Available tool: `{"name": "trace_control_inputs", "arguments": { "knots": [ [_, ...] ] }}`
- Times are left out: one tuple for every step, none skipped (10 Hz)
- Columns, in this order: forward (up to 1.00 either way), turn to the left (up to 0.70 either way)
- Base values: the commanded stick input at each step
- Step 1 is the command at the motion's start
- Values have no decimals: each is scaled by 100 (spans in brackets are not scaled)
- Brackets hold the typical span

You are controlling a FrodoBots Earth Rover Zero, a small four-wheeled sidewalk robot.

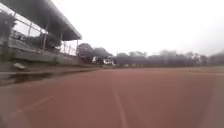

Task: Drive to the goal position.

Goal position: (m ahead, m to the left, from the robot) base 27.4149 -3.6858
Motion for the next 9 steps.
{"name": "trace_control_inputs", "arguments": {
  "knots": [
    [100, 0],
    [100, 0],
    [100, 0],
    [100, 0],
    [100, 0],
    [100, 0],
    [100, 0],
    [100, 0],
    [100, 0]
  ]
}}
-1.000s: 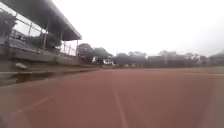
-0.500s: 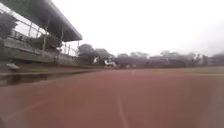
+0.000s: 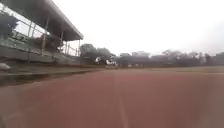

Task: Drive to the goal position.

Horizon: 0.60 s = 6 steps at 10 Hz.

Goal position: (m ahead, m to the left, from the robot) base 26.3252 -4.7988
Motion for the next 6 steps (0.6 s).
{"name": "trace_control_inputs", "arguments": {
  "knots": [
    [100, 0],
    [100, 0],
    [100, 0],
    [100, 0],
    [100, 0],
    [100, 0]
  ]
}}
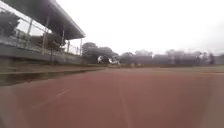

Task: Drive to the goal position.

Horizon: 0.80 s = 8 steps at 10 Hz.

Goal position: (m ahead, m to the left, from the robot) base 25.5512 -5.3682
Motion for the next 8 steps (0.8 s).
{"name": "trace_control_inputs", "arguments": {
  "knots": [
    [100, 0],
    [100, 0],
    [100, 0],
    [100, 0],
    [100, 0],
    [100, -7],
    [100, -23],
    [100, -34]
  ]
}}
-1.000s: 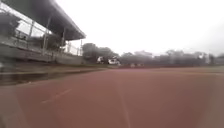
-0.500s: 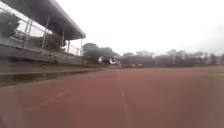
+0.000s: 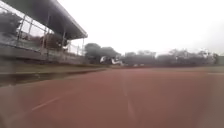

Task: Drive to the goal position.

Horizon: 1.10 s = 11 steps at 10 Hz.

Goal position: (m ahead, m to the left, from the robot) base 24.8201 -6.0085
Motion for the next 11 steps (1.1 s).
{"name": "trace_control_inputs", "arguments": {
  "knots": [
    [100, -34],
    [100, -34],
    [100, -34],
    [100, 0],
    [100, 0],
    [100, 0],
    [100, 0],
    [100, 0],
    [100, 0],
    [100, 0],
    [100, 0]
  ]
}}
